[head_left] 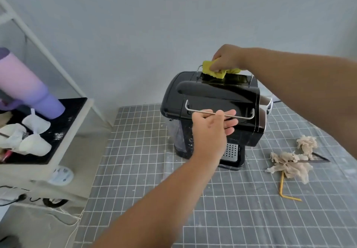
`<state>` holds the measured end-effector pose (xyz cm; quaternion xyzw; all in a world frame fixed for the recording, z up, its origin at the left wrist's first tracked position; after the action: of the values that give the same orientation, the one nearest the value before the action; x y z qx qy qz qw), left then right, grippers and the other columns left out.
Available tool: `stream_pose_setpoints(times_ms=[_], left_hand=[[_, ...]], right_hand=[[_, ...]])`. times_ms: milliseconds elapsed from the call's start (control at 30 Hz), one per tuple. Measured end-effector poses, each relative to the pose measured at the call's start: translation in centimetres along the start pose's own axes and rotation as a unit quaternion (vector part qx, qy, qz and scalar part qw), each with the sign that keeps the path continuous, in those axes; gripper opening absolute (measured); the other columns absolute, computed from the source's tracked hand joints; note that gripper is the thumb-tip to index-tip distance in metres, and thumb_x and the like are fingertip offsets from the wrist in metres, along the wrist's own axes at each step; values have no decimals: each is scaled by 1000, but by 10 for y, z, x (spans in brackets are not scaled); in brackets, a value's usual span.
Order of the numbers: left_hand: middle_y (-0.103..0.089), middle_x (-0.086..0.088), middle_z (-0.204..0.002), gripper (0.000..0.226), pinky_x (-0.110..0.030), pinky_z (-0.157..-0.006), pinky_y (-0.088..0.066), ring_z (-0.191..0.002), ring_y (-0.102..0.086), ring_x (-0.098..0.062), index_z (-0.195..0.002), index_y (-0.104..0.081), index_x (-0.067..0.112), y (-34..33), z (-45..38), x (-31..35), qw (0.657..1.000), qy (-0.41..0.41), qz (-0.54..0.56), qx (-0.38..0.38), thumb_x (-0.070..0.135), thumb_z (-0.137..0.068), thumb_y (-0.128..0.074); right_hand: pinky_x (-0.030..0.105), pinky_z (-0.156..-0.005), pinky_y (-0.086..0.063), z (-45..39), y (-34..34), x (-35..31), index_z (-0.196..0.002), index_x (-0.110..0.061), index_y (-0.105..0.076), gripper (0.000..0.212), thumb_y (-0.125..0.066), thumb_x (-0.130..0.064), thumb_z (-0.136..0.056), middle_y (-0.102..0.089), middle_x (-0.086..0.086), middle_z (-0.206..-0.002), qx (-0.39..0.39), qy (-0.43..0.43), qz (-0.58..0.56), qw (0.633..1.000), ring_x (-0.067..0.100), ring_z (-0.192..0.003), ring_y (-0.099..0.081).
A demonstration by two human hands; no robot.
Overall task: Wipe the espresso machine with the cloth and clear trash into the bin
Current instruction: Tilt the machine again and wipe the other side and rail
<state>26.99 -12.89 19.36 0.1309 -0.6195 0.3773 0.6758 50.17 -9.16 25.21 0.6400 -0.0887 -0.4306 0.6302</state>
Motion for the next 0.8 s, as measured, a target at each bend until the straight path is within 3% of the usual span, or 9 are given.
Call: stream_pose_setpoints(times_ms=[100,200,367,467,600,667,700,733,800], left_hand=[[-75,-6,-91,16,-26,-65,-56,-71,-69,-13,-113,-44,6,12,4,13,995,35,-84,-38,13,-99,-46],[-75,0,-81,10,-24,-62,-53,-66,-64,-8,-102,-56,14,42,4,34,953,42,-283,-100,22,-95,-52],[-71,11,-71,8,-27,-72,-50,-63,-60,0,-84,-59,28,76,-34,88,891,-123,-431,-64,29,-92,-56],[-66,13,-85,5,-12,-73,-42,-79,-59,0,-91,-57,27,64,-70,115,825,-254,-497,-88,32,-93,-54],[-52,11,-100,18,-24,-90,-29,-95,-40,-5,-100,-61,20,36,-94,97,685,-361,-570,-273,33,-96,-49],[-51,13,-103,28,-29,-94,-27,-102,-40,-9,-97,-63,26,35,-100,75,630,-377,-585,-344,45,-95,-43],[-52,13,-101,31,-30,-94,-29,-102,-43,-12,-95,-63,28,37,-101,66,611,-383,-586,-370,49,-94,-40],[-53,12,-98,34,-30,-92,-31,-98,-44,-14,-92,-64,28,41,-102,59,601,-388,-579,-391,50,-93,-38],[-53,10,-89,32,-29,-83,-36,-87,-46,-15,-91,-63,23,47,-101,53,587,-408,-555,-425,43,-96,-39]], right_hand=[[30,-65,-41,5,5,9,-91,-6,-70,31,-62,-26,-70,-55,6,-85,-3,8,-58,998,20,-75,-48],[29,-70,-49,13,19,20,-96,-19,-72,20,-68,-25,-78,-61,2,-90,77,4,-219,973,17,-78,-56],[36,-79,-56,84,28,50,-92,-18,-66,13,-55,-24,-96,-69,-3,-88,230,2,-567,791,12,-79,-69],[37,-79,-55,154,2,68,-84,-26,-71,24,-53,-37,-95,-71,-8,-84,354,-42,-538,764,15,-87,-69],[24,-56,-35,229,-82,49,-68,-24,-53,33,-47,-39,-97,-46,-16,-55,522,-160,-441,712,1,-56,-41],[30,-70,-44,242,-135,34,-82,-25,-60,29,-46,-47,-97,-55,-16,-73,580,-176,-462,648,4,-71,-53],[41,-87,-46,241,-161,27,-98,-26,-64,33,-47,-54,-94,-62,-7,-95,600,-178,-474,620,16,-93,-60],[48,-103,-40,236,-182,19,-116,-28,-62,38,-47,-55,-93,-60,1,-120,615,-179,-469,608,27,-117,-55],[34,-120,-19,219,-210,-4,-139,-29,-45,43,-42,-40,-98,-36,6,-153,643,-188,-431,605,23,-145,-27]])
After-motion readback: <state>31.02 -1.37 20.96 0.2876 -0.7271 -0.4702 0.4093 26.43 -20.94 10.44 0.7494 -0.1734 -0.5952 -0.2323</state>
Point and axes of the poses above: each hand's wrist, its own z-axis away from the middle knuckle, its own y-axis out of the back of the hand, x = y × z, the point moved 2 cm from there along -z, towards the middle knuckle
